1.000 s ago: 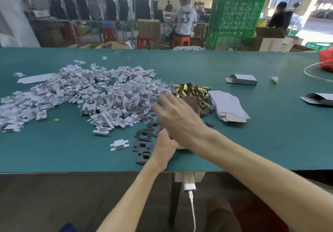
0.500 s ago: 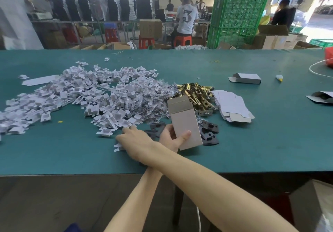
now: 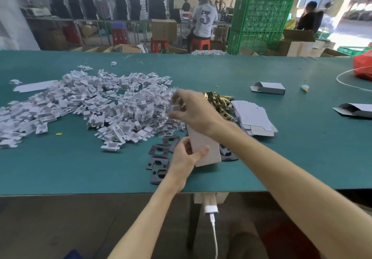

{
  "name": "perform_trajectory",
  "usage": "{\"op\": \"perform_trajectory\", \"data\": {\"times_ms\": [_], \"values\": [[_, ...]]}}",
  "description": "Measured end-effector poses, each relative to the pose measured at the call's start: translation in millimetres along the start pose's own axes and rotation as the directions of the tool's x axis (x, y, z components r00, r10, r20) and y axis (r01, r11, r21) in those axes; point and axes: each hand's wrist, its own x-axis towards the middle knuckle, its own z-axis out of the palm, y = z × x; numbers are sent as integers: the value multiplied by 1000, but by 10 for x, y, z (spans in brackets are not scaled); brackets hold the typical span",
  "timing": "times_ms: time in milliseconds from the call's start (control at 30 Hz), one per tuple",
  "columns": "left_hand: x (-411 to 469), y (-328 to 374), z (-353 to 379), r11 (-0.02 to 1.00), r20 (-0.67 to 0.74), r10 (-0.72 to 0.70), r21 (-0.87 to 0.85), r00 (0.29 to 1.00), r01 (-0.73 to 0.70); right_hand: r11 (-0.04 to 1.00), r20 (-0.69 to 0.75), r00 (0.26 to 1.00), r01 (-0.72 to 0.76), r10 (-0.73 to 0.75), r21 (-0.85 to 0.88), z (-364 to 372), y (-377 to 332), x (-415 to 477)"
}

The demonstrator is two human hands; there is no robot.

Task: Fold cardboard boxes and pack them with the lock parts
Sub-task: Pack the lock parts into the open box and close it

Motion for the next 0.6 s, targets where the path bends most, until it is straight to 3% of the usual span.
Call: {"op": "perform_trajectory", "data": {"times_ms": [200, 300, 600], "values": [[19, -16, 17, 1000, 31, 14, 14, 999, -14, 953, -91, 988, -147, 128, -263, -421, 489, -83], [10, -15, 22, 1000, 45, 19, 23, 999, -20, 912, -92, 988, -150, 123, -382, -379, 584, -132], [-20, 0, 27, 999, 54, 42, -4, 998, -42, 862, -100, 991, -129, 92, -490, -338, 515, -186]]}}
